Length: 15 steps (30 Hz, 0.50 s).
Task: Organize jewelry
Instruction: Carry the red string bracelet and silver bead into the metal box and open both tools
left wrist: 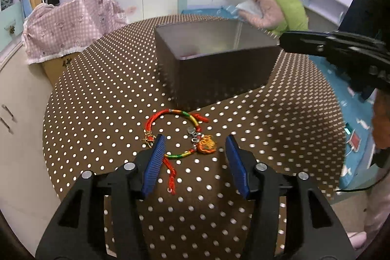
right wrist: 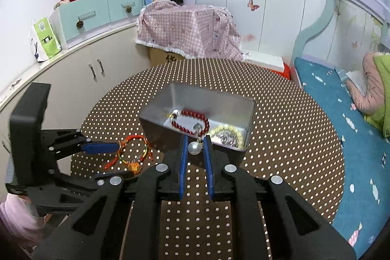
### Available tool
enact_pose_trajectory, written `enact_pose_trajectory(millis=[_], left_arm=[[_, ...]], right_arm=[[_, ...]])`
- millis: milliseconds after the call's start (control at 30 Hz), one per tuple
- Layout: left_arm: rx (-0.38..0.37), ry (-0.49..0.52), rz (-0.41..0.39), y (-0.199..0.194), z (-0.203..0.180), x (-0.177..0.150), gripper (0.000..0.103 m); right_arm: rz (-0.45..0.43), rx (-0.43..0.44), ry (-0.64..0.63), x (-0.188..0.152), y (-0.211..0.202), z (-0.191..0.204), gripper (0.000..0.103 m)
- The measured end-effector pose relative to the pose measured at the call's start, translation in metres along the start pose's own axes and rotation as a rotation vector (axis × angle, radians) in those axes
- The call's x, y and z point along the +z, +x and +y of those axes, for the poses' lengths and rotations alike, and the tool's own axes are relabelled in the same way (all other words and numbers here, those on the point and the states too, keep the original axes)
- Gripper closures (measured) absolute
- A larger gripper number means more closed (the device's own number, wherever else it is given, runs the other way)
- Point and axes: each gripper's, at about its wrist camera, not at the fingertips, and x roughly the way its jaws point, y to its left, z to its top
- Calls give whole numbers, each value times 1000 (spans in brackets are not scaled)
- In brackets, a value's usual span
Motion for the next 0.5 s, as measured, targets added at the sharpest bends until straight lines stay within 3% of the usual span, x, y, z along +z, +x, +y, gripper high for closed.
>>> enact_pose_trajectory(millis=[67,100,300,500], left_arm=[[26,31,12,6,-5,1,85],[37,46,14,6,-6,0,89],[62,23,-27,-8,0,13,90],[78,7,-160,-49,3,51,90]], right_arm=[[8,3,1,-1,2,0,91],[10,3,2,-2,2,0,91],[4,4,8,5,1,-7,91],[-27,3,1,18,-5,-12,91]])
